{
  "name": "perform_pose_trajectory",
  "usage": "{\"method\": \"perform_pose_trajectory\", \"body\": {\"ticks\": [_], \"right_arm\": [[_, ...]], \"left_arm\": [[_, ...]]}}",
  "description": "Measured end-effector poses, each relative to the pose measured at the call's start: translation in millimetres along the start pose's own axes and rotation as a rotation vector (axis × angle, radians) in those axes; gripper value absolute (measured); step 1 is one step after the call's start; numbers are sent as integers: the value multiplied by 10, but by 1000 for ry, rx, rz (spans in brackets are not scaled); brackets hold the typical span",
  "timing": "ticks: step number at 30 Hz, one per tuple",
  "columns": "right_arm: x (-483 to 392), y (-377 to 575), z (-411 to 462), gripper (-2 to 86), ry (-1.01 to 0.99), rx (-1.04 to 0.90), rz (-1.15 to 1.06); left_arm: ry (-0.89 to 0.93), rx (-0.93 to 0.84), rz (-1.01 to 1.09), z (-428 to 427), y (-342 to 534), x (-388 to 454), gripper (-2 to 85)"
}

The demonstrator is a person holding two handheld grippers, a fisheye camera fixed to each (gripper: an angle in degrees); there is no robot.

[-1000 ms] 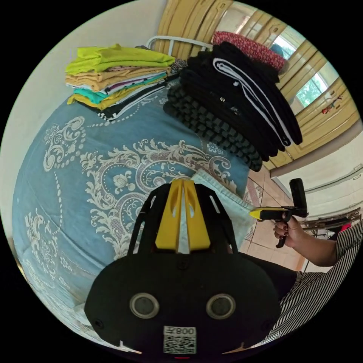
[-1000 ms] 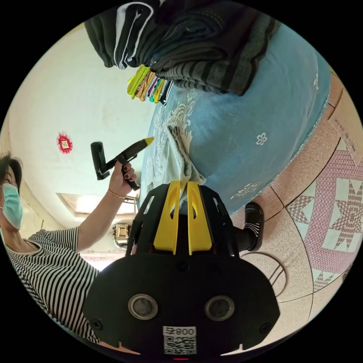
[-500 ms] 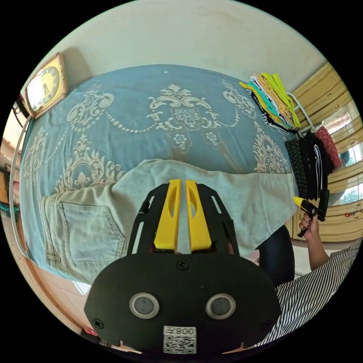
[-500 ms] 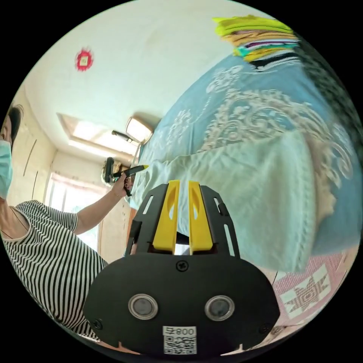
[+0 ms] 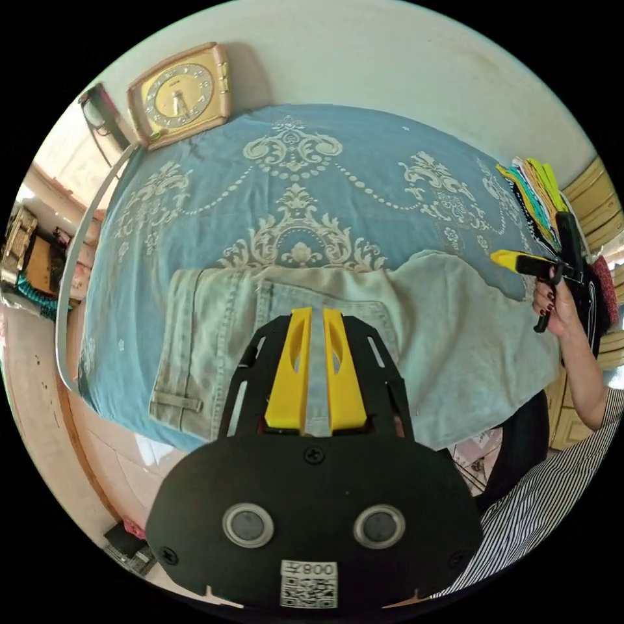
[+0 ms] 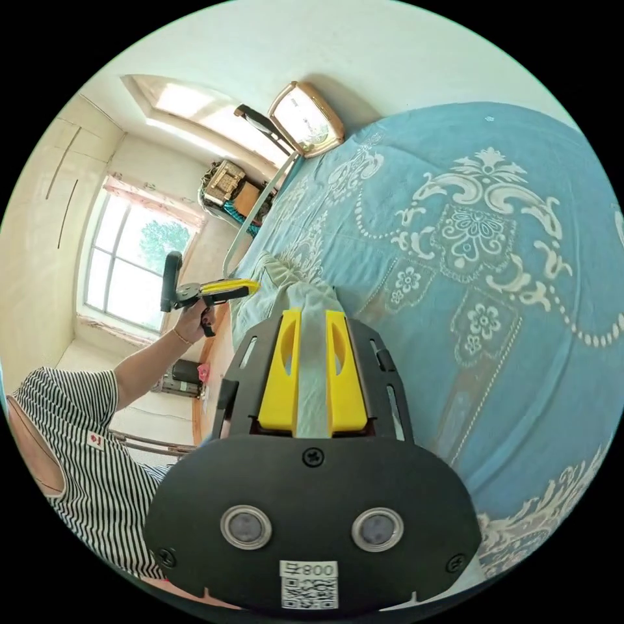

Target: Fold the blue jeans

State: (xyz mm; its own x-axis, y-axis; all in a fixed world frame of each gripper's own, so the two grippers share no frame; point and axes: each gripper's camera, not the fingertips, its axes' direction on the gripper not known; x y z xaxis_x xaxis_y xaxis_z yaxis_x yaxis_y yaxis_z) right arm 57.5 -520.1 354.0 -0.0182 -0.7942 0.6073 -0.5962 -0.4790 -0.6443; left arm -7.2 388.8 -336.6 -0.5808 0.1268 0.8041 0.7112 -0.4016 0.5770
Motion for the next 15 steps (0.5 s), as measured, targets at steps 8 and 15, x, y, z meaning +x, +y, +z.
{"method": "perform_pose_trajectory", "body": {"ticks": [8, 15], "right_arm": [[-257, -1292, 240, 81, 42, -165, 14], [-523, -1786, 157, 81, 52, -207, 45]], "left_arm": [[78, -69, -312, 347, 1359, -1988, 3], [44, -9, -298, 406, 1680, -2358, 2]]}}
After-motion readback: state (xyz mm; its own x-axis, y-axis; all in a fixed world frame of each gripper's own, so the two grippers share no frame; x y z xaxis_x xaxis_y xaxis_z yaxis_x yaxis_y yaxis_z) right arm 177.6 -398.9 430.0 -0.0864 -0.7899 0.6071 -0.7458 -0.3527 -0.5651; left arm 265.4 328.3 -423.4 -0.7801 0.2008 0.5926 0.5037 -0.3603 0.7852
